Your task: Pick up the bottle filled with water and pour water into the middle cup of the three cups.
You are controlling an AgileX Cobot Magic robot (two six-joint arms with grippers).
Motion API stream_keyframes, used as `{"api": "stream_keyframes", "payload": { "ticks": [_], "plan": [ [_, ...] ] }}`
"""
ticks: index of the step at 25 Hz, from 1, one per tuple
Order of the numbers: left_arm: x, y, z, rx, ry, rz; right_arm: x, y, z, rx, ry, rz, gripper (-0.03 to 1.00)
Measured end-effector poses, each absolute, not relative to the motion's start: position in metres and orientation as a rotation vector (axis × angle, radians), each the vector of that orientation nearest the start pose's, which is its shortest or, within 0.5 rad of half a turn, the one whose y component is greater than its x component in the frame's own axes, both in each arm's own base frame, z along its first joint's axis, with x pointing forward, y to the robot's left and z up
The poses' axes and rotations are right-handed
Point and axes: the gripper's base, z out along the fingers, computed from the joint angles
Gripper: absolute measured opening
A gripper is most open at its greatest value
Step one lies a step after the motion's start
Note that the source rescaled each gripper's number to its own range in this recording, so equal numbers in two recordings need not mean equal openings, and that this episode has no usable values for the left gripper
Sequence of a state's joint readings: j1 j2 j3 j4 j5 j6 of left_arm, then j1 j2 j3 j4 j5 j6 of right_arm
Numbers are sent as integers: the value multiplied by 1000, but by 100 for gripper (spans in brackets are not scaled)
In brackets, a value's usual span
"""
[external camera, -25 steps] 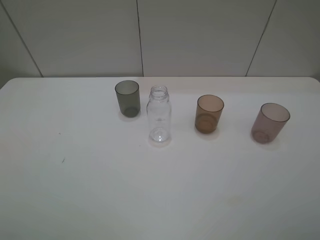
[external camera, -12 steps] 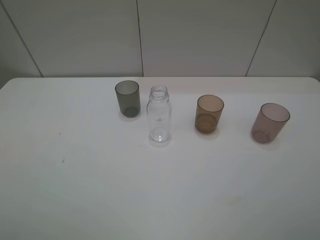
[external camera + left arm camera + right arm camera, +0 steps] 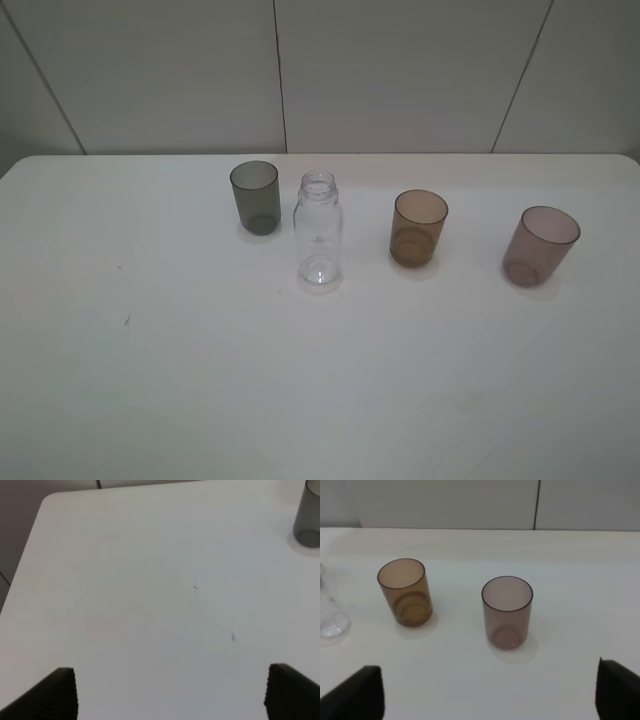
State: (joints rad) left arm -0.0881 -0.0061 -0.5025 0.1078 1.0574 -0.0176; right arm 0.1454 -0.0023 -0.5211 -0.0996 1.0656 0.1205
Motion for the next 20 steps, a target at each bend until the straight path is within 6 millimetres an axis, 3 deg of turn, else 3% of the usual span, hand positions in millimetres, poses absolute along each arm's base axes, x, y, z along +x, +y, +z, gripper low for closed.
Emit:
{"api": "stream_keyframes", "payload": {
  "ticks": [8, 20],
  "plan": [
    [-5, 9, 279, 66, 2027, 62, -7, -7, 283, -83, 2022, 25, 76],
    [-5, 9, 279, 66, 2027, 62, -8, -6, 283, -36, 2023, -13, 76]
  ]
}}
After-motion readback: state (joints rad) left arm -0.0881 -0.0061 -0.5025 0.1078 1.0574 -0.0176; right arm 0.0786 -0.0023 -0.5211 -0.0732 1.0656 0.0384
